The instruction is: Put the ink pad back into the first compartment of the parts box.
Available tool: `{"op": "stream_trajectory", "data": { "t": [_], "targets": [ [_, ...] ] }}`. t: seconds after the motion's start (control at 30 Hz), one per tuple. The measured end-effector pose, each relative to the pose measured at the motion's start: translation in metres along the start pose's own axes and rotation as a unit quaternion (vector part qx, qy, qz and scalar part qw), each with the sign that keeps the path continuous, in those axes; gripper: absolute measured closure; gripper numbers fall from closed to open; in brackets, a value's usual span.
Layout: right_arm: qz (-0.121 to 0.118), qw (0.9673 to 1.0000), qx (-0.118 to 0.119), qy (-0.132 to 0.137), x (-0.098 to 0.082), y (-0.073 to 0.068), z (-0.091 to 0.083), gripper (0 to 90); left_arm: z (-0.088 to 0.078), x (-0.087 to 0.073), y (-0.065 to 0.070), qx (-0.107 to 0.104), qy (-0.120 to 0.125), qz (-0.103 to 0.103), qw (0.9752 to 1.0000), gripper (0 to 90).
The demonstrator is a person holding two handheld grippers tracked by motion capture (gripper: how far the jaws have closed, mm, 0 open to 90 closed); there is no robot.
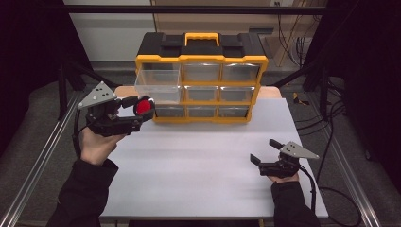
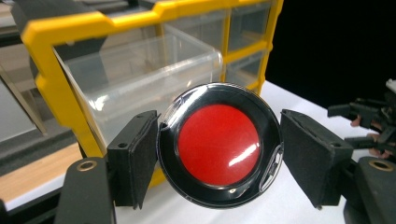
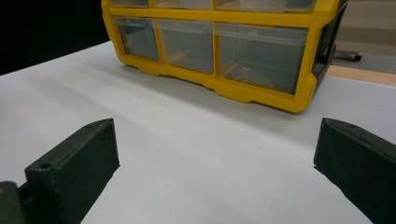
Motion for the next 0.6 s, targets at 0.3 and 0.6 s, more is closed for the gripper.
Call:
{"op": "stream_trajectory", "data": {
  "t": [0.3, 0.6],
  "targets": [
    [0.001, 1.0000, 0.000, 0.000, 0.000, 0.000, 0.000, 0.0, -0.003, 0.027, -0.003, 0.007, 0.019, -0.002, 0.9998, 29.1],
    [0.000, 1.0000, 0.001, 0.000, 0.000, 0.000, 0.000, 0.0, -0.005, 0.049, -0.010, 0.023, 0.028, -0.006, 0.9993, 29.1]
  ]
}}
Point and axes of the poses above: each handheld gripper's, and its own axes: z roughly forward along the jaws, x roughly out of its top, y roughly to its right, the point moved 3 cm from there along z, roughly forward along the jaws, and after that the axes turned 6 degrees about -y, right-handed, at the moved point
